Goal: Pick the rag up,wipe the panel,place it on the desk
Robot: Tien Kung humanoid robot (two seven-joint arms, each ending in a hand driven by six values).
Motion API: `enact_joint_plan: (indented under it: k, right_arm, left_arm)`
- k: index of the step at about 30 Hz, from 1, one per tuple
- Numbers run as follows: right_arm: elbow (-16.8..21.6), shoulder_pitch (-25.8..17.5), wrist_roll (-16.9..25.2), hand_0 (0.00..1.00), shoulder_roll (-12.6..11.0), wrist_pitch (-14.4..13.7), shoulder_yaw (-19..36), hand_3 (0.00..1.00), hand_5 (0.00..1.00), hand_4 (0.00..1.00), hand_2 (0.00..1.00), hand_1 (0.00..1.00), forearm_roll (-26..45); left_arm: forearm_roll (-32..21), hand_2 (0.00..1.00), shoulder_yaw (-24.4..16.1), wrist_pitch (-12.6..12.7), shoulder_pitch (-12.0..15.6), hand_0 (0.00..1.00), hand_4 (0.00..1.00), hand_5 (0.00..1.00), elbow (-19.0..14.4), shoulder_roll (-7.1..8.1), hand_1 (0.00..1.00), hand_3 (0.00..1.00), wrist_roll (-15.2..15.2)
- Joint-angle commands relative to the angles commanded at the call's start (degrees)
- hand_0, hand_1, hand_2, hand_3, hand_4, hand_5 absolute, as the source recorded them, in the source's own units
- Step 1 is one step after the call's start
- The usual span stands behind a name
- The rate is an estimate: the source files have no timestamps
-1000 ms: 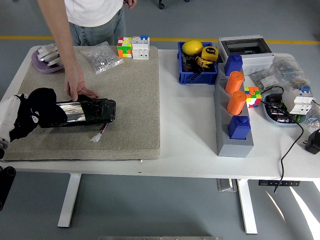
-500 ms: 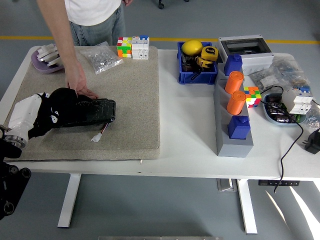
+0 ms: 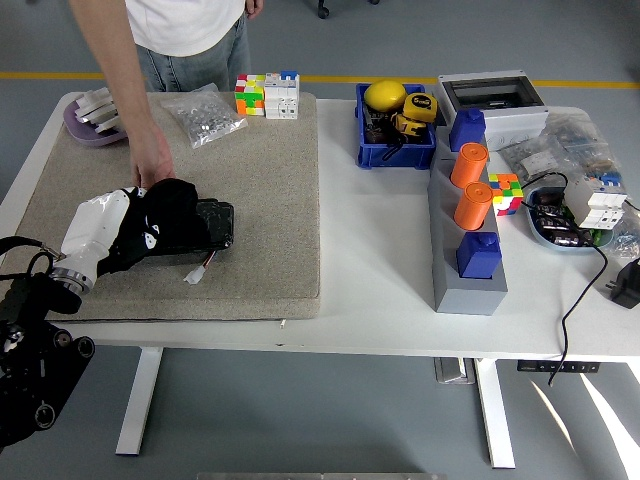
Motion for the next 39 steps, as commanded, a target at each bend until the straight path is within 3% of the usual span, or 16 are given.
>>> enact_joint_plan:
  k: [4, 14, 19, 32, 39]
  right_arm:
    - [0.00, 0.23, 0.08, 0.750, -0.01, 0.05, 0.04, 0.582, 0.490, 0.998, 0.689, 0.664, -0.13]
    - [0.00, 0.40, 0.18, 0.750, 0.04, 0.21, -0.03, 0.582, 0.491, 0.998, 0.690, 0.664, 0.26]
    - [0.00, 0.42, 0.16, 0.751, 0.03, 0.27, -0.16, 0.582, 0.492, 0.998, 0.689, 0.664, 0.36]
    - [0.00, 0.14, -0.16, 0.752, 0.17, 0.22, 0.09, 0.583, 0.493, 0.998, 0.689, 0.663, 0.30]
    - [0.00, 0.08, -0.08, 0.752, 0.07, 0.29, 0.50, 0.583, 0.494, 0.998, 0.689, 0.664, -0.02]
  left_arm:
    - [0.31, 0.626, 1.86, -0.05, -1.40, 0.267, 0.002, 0.002, -0.04, -0.78, 0.130, 0.364, 0.09]
    - [0.44, 0.624, 8.37, -0.01, -3.26, 0.264, 0.002, 0.002, -0.93, -0.88, 0.130, 0.365, 0.45]
    - [0.95, 0.623, 9.65, 0.05, -3.62, 0.264, 0.002, 0.002, -2.28, -1.03, 0.131, 0.366, 0.75]
    - [1.74, 0.615, 6.61, 0.38, -3.27, 0.266, 0.002, 0.002, -0.43, -0.48, 0.131, 0.368, 0.39]
    - [3.29, 0.609, 4.51, 0.61, -2.61, 0.279, 0.002, 0.002, 1.07, 0.88, 0.136, 0.370, 0.07]
